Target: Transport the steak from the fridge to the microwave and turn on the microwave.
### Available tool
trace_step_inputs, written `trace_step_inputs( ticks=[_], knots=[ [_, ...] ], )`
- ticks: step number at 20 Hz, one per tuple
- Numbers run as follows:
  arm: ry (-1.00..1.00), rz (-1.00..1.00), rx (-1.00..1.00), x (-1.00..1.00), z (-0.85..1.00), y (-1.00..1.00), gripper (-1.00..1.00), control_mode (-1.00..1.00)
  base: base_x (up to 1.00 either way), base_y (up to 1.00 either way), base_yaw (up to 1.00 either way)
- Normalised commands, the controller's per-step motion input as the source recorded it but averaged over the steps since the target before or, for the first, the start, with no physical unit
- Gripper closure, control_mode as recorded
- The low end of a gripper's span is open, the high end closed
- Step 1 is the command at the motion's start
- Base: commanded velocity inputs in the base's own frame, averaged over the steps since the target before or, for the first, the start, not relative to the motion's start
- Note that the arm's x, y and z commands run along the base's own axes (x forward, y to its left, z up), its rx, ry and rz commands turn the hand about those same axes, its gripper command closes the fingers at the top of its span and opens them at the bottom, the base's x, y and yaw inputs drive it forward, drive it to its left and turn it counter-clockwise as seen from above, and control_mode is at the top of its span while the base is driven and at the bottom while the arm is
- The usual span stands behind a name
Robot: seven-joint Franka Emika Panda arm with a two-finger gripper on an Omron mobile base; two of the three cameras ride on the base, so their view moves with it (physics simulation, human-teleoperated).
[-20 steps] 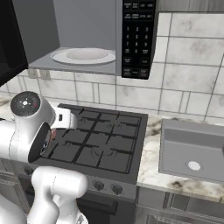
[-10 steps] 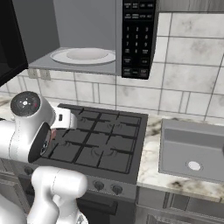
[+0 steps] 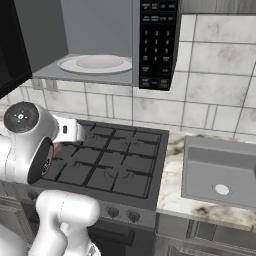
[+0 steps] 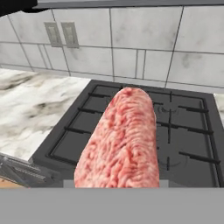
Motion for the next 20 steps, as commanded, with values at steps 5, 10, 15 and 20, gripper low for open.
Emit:
trace_step_inputs(
  ticks=[5, 10, 15, 20],
  knots=[
    [0.00, 0.00, 0.00, 0.11, 0.44, 0.13, 1.00, -1.00, 0.00, 0.00, 0.00],
    [0.00, 0.00, 0.00, 0.19, 0.46, 0.14, 1.00, -1.00, 0.00, 0.00, 0.00],
    [-0.01, 0.01, 0.00, 0.25, 0.31, 0.00, 1.00, -1.00, 0.00, 0.00, 0.00],
    [-0.03, 0.06, 0.00, 0.31, 0.28, 0.01, 1.00, -1.00, 0.00, 0.00, 0.00]
  ],
)
